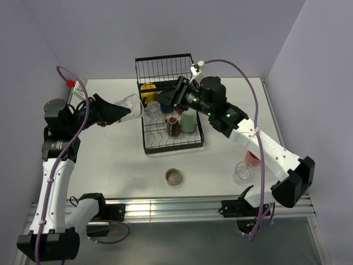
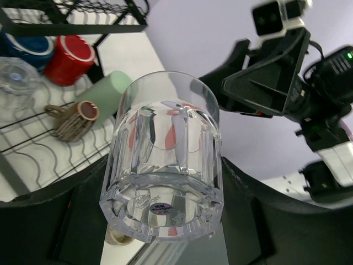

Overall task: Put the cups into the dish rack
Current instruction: Pass the cup from the right arm to the left

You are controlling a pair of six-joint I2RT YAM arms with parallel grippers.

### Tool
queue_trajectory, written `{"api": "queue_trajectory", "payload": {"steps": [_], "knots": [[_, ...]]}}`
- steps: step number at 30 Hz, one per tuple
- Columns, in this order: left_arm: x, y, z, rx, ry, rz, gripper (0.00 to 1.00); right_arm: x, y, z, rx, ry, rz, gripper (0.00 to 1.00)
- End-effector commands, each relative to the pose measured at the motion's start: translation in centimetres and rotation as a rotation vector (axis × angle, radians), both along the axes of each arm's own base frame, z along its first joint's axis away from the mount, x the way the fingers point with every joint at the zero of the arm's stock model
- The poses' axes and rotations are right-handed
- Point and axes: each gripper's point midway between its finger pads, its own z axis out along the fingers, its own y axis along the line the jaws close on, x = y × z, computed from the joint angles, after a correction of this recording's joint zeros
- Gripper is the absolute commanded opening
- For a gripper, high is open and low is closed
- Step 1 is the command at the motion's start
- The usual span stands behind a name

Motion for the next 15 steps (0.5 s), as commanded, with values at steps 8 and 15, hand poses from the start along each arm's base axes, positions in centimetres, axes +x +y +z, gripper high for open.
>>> {"api": "queue_trajectory", "payload": {"steps": [8, 15], "knots": [[3.3, -0.9, -3.9, 0.365, 0.123, 0.219, 0.0, 3.6, -13.0, -3.2, -0.289, -0.019, -0.471, 0.59], [5.9, -3.3, -8.5, 0.617, 0.226, 0.324, 0.0, 3.6, -17.6, -3.8, -0.389, -0.029, -0.605, 0.59]]}}
